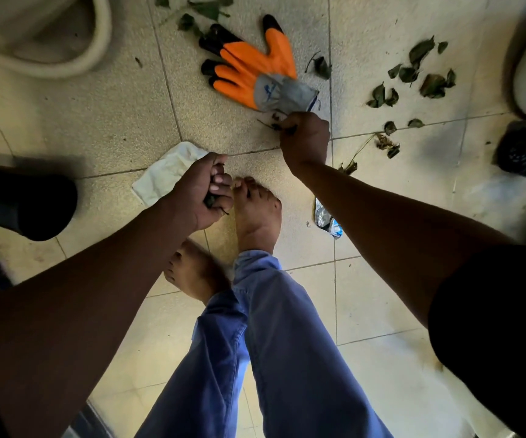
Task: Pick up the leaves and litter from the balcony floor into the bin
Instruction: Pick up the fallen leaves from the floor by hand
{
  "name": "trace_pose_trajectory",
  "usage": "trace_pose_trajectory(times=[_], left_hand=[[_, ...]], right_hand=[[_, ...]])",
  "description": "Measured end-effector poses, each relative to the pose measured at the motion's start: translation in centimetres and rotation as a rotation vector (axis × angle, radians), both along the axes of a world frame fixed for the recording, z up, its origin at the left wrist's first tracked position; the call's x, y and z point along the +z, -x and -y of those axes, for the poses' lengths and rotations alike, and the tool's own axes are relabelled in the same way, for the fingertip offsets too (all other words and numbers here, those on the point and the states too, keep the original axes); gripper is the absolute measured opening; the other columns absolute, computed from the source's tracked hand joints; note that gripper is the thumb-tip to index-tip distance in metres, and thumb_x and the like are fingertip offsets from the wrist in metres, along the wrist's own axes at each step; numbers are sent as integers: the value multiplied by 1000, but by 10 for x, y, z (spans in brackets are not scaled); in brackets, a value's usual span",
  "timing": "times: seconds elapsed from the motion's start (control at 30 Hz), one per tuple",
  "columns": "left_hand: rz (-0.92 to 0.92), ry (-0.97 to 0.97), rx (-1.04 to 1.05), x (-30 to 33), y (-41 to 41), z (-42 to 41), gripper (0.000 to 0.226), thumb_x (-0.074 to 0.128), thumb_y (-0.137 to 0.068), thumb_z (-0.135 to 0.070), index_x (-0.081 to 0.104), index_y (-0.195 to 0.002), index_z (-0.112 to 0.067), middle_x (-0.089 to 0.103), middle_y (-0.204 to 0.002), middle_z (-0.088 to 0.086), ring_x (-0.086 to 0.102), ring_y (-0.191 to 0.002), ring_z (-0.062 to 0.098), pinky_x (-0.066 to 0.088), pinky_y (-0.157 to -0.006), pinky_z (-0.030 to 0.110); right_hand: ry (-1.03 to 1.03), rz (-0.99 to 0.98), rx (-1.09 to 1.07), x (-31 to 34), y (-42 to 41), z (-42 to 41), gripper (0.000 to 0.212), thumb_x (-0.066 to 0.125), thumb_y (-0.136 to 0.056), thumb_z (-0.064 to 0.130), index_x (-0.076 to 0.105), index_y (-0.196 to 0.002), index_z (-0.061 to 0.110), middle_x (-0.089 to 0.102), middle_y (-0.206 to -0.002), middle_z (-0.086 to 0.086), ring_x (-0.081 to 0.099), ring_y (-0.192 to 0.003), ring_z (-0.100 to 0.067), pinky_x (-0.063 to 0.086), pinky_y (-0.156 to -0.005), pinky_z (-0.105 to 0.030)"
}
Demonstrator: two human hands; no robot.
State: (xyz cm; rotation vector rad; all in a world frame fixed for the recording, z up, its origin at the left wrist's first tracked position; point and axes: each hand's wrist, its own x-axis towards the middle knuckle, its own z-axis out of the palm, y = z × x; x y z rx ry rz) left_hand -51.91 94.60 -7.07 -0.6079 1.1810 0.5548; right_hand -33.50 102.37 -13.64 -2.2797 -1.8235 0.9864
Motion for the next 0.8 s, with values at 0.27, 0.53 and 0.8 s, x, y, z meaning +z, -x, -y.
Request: trace_pose_trajectory(times=[0.27,0.53,0.8], left_hand=[[4,-9,-27,3,-8,-8,51,53,-99,-29,36,-51,-25,28,-52,-10,24,-35,2,11,-36,17],[-24,2,-39,8,-2,8,48,55,-98,-29,35,-55,-26,28,-54,-11,24,-36,2,14,-32,16],[6,9,82,22,-4,6,48,54,-98,-28,36,-54,-24,31,-52,-10,27,-36,3,14,-37,17]], right_hand=[[-118,-55,99,8,-1,4,35,58,-83,6,72,-107,28,77,-100,1,72,-92,-23,57,-76,-32],[-107,61,286,-4,0,-1,30,57,-91,15,76,-111,27,74,-106,-5,69,-94,-29,47,-73,-26],[154,-405,-375,36,26,10,11,74,-77,8,81,-82,15,77,-76,-6,71,-66,-20,61,-72,-41]])
